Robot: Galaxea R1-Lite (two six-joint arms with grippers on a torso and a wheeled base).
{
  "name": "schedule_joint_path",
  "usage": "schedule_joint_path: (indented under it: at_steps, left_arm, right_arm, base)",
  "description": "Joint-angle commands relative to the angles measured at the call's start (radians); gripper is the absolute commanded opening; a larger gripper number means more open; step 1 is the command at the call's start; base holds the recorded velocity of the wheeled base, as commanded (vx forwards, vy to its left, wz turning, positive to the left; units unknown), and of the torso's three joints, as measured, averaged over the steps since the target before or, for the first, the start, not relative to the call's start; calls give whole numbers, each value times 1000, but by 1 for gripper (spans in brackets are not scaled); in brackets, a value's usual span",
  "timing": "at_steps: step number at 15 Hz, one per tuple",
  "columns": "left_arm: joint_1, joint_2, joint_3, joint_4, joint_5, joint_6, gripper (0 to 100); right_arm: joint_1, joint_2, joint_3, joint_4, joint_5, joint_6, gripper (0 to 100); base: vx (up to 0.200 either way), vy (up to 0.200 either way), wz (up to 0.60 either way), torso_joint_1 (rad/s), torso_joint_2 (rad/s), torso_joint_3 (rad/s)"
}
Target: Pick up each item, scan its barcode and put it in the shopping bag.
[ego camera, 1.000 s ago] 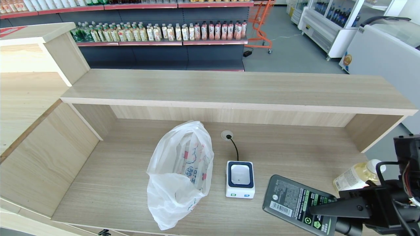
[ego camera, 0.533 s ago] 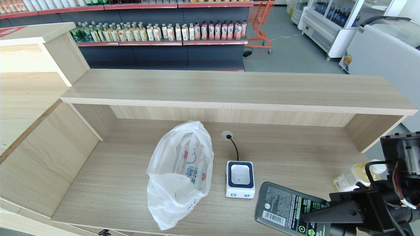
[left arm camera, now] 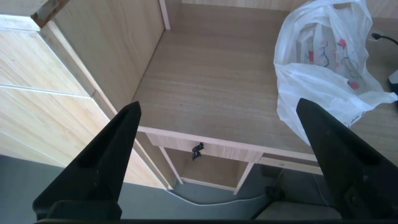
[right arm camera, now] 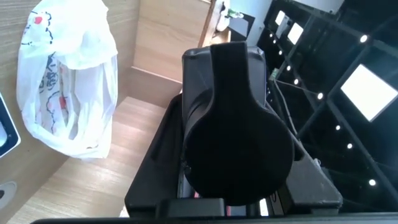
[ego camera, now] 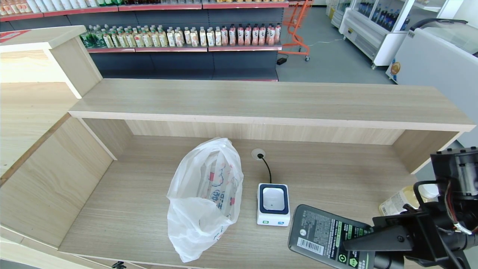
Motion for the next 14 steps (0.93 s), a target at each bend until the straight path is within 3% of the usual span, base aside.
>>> schedule_joint_path:
  at_steps: [1,6,9,10,11,13,14]
  left_arm:
    - [0,0,0,0,1,0,100]
    - [0,0,0,0,1,0,100]
    - [0,0,0,0,1,0,100]
    - [0,0,0,0,-1,0,100]
    - [0,0,0,0,1,0,100]
    - [0,0,0,0,1,0,100]
    - [0,0,0,0,1,0,100]
  right_arm:
    - [0,1,2,-1,2,-60,0]
    - [6,-16,-10,1,20,-14,0]
    - [-47,-43,-16,1,25,244,0]
    - [-214,-86,-4,5,-23,476,0]
    - [-322,-140,13,7,-67,623,0]
    - [-448,-213,38,41,-63,792,0]
    - [-438,-216,27,105,-37,865,0]
  base:
    - [0,0,0,0,0,0]
    - [0,0,0,0,0,0]
    - [0,0,0,0,0,0]
    - [0,0,0,0,0,0]
    - [0,0,0,0,0,0]
    - [0,0,0,0,0,0]
    - [0,0,0,0,0,0]
